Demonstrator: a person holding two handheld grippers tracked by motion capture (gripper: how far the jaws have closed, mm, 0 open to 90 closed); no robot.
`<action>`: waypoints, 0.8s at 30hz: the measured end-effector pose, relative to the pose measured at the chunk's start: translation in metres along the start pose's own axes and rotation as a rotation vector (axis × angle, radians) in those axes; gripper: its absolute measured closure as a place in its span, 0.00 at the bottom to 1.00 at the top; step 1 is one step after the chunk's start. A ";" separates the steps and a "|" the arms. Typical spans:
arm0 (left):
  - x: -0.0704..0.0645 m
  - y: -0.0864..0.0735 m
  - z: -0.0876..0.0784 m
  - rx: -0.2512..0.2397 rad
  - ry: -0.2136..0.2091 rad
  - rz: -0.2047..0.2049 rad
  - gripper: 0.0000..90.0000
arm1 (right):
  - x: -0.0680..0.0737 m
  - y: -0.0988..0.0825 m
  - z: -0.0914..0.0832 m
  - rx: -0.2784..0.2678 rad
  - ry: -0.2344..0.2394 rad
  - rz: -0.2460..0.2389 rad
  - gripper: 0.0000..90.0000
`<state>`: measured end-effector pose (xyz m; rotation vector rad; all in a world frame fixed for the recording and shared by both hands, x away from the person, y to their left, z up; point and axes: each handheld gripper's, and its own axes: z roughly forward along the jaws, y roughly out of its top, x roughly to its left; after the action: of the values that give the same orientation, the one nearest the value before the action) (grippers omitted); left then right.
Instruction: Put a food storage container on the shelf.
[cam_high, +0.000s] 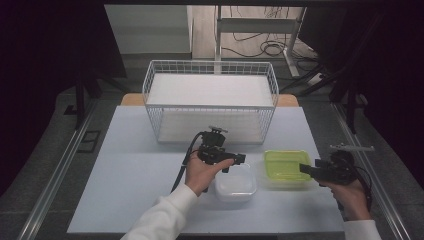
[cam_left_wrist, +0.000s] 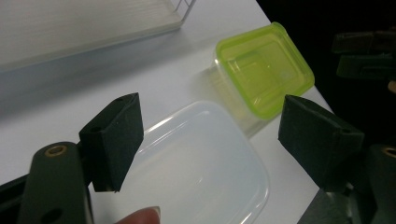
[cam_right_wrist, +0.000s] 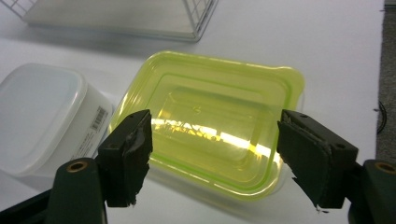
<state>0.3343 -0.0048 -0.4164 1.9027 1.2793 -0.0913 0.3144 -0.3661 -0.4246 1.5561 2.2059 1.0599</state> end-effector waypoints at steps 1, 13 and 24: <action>-0.001 0.002 0.004 0.000 -0.004 -0.013 0.25 | -0.001 0.001 -0.001 -0.008 -0.005 0.008 0.30; -0.016 0.021 0.044 0.058 -0.012 -0.027 0.30 | -0.015 0.004 0.000 -0.004 -0.019 0.050 0.30; -0.028 0.027 0.078 0.102 -0.048 -0.054 0.32 | -0.031 0.005 0.003 0.036 -0.020 0.093 0.32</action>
<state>0.3708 -0.0813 -0.4388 1.9404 1.3158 -0.2323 0.3320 -0.3916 -0.4291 1.6923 2.1697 1.0305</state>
